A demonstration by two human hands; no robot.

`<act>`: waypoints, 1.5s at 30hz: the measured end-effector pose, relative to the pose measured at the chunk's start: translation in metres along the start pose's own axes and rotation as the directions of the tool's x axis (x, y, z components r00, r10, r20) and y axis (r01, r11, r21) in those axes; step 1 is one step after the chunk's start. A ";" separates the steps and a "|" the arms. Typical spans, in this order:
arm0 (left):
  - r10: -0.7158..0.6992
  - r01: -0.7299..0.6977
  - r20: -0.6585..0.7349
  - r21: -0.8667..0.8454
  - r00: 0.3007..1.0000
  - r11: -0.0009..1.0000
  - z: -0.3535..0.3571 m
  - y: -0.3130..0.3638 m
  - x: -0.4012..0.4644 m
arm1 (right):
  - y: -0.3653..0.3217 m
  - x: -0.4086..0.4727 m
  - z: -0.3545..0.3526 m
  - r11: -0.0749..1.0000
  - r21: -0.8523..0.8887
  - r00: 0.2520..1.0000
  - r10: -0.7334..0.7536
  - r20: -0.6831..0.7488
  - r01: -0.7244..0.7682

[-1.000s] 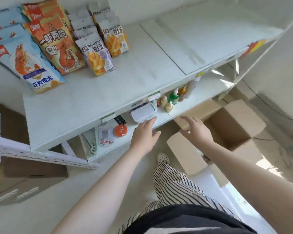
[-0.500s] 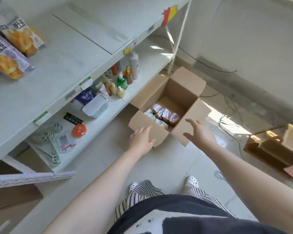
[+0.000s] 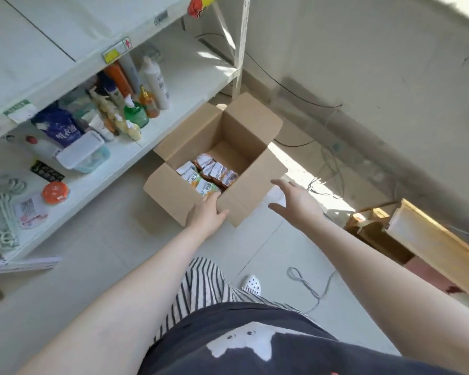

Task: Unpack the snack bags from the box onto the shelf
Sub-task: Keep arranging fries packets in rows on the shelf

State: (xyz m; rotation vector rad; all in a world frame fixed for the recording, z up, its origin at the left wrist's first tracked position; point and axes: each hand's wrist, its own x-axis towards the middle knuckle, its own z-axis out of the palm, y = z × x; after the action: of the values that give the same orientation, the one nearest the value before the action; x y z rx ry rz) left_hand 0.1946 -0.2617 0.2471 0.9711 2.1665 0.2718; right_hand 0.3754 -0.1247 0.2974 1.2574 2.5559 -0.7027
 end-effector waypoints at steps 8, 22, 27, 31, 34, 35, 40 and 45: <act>-0.153 0.152 -0.033 -0.023 0.988 0.988 -0.008 0.001 0.054 | 0.032 0.074 -0.012 0.999 0.036 0.997 -0.029 0.069 0.027; -0.283 0.263 -0.047 -0.253 0.958 0.931 -0.058 0.048 0.202 | 0.037 0.255 -0.062 0.983 0.024 0.967 -0.183 0.179 0.182; -0.412 0.349 -0.126 -0.347 0.902 0.871 -0.047 0.020 0.246 | 0.030 0.352 -0.029 0.953 0.015 0.894 -0.289 0.341 0.302; -0.480 0.395 -0.132 -0.403 0.867 0.825 -0.009 -0.015 0.297 | 0.039 0.434 0.026 0.950 0.000 0.849 -0.279 0.449 0.313; -0.527 0.432 -0.100 -0.453 0.844 0.779 0.037 -0.044 0.345 | 0.057 0.485 0.086 0.948 -0.033 0.819 -0.257 0.513 0.318; -0.539 0.442 -0.086 -0.472 0.838 0.763 0.054 -0.053 0.362 | 0.064 0.500 0.108 0.948 -0.041 0.811 -0.247 0.530 0.316; -0.593 0.478 -0.042 -0.547 0.804 0.687 0.151 -0.107 0.450 | 0.105 0.562 0.232 0.953 -0.083 0.776 -0.185 0.603 0.293; -0.677 0.511 -0.011 -0.648 0.736 0.566 0.233 -0.150 0.525 | 0.139 0.603 0.338 0.955 -0.105 0.730 -0.138 0.670 0.277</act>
State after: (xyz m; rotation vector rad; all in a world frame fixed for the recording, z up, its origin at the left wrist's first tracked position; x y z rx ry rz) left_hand 0.0400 -0.0132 -0.2701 -0.2219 2.2606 0.7361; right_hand 0.1063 0.1941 -0.2709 0.5110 2.1014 -0.7417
